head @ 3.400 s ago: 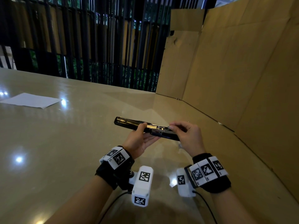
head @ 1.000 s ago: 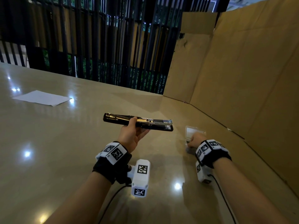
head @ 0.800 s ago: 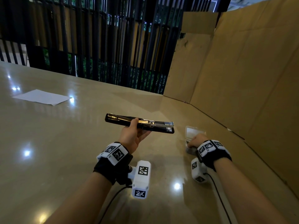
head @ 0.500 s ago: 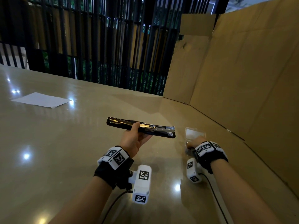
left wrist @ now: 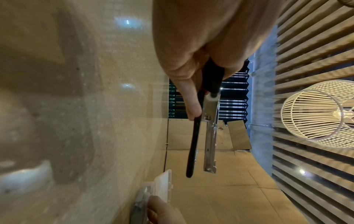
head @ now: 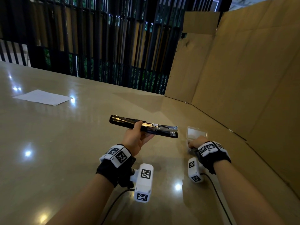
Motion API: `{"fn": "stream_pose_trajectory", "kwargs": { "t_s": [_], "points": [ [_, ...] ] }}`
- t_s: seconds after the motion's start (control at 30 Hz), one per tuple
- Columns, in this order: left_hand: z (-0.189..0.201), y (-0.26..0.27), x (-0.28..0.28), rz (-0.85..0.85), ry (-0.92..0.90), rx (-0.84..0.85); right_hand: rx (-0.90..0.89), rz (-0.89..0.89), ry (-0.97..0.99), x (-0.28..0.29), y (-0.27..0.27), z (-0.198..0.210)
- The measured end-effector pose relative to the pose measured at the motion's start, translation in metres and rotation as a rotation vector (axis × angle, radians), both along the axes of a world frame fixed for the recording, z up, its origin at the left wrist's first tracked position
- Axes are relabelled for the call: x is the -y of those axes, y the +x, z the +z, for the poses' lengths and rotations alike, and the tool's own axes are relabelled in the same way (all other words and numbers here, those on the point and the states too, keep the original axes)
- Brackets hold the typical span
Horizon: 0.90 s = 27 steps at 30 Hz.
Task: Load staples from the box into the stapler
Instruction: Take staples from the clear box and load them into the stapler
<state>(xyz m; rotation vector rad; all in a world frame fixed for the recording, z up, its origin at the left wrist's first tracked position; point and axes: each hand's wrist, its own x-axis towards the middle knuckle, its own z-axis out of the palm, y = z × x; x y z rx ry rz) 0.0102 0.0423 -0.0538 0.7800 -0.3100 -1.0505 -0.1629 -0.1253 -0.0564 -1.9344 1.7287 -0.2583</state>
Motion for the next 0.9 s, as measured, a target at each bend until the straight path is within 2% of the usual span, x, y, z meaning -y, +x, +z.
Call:
{"fn": "stream_pose_trajectory", "kwargs": {
  "t_s": [0.3, 0.4, 0.57, 0.63, 0.77, 0.9],
  "points": [
    [-0.001, -0.001, 0.001, -0.006, -0.001, 0.002, -0.062, 0.109, 0.001, -0.001, -0.009, 0.015],
    [-0.001, -0.001, 0.002, -0.018, 0.000, 0.000, 0.091, 0.069, -0.006, 0.003, -0.016, 0.016],
    [-0.004, -0.002, 0.004, -0.017, 0.001, -0.005, 0.552, -0.095, 0.024, 0.014, -0.027, 0.005],
    [-0.004, -0.003, 0.004, -0.024, 0.004, -0.003, 0.536, -0.068, 0.056, 0.010, -0.031, 0.005],
    [-0.004, -0.007, 0.004, -0.039, 0.014, 0.004, 0.376, -0.004, 0.079, 0.004, -0.035, 0.008],
    [-0.007, -0.006, 0.006, -0.046, 0.014, 0.003, 0.438, -0.069, 0.106, 0.005, -0.035, 0.007]
  ]
}}
